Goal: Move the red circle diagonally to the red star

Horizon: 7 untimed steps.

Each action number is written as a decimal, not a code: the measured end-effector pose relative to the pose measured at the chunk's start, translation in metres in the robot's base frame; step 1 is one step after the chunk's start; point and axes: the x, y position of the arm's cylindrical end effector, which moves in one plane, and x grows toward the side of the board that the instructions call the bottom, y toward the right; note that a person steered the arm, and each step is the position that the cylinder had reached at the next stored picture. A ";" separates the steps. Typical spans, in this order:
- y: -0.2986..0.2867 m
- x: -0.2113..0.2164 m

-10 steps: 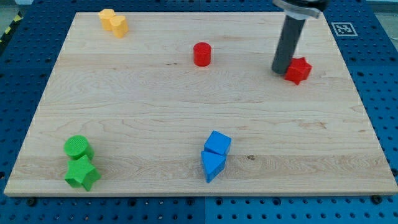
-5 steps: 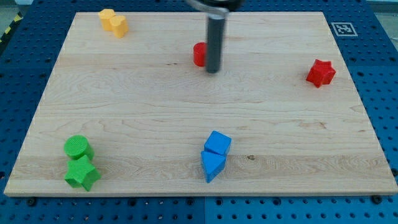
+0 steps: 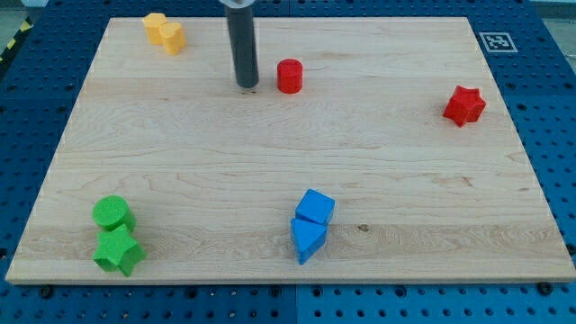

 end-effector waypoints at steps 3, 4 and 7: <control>0.054 -0.001; 0.082 -0.001; 0.206 -0.005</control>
